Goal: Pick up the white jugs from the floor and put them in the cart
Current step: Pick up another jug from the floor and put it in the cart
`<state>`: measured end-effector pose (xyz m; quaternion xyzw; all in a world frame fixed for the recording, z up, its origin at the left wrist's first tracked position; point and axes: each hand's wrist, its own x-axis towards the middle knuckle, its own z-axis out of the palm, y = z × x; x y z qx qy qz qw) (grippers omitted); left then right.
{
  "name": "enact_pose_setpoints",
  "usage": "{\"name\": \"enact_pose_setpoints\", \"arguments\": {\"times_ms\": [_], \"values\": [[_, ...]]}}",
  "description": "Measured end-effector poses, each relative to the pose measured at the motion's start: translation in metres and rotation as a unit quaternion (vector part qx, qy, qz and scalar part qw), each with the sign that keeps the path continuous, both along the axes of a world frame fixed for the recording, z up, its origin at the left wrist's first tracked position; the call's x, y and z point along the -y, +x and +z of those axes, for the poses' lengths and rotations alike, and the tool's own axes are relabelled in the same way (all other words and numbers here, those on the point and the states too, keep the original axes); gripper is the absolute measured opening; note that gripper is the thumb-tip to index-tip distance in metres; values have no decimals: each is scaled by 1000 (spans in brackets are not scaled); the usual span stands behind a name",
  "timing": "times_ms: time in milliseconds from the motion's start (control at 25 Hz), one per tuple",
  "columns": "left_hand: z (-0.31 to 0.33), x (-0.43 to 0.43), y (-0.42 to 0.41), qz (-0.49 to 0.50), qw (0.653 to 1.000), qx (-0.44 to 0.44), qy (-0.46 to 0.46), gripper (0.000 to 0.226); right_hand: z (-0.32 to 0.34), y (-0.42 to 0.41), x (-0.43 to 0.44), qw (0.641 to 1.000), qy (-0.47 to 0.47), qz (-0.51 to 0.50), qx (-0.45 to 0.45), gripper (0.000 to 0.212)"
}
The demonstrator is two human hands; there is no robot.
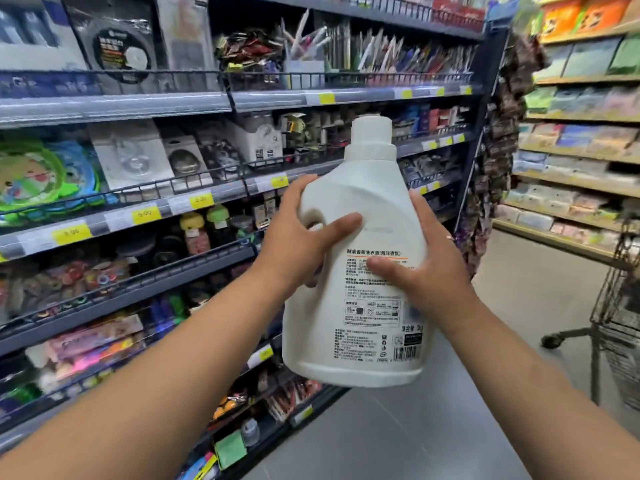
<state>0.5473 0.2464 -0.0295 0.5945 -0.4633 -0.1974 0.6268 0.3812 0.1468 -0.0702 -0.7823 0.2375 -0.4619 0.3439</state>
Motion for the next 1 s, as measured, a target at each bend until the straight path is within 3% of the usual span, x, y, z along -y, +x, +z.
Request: {"name": "enact_pose_setpoints", "arguments": {"times_ms": [360, 520, 720, 1000], "values": [[-31, 237, -90, -137, 990, -11, 13, 72, -30, -110, 169, 983, 55, -175, -18, 101], [-57, 356, -118, -224, 974, -20, 16, 71, -51, -139, 253, 971, 73, -230, 4, 91], [-69, 479, -175, -334, 942, -9, 37, 61, -66, -191, 332, 937, 108, -329, 38, 90], [-102, 608, -293, -429, 900, 33, 64, 75, -105, -292, 418, 881, 135, -449, 63, 106]]}}
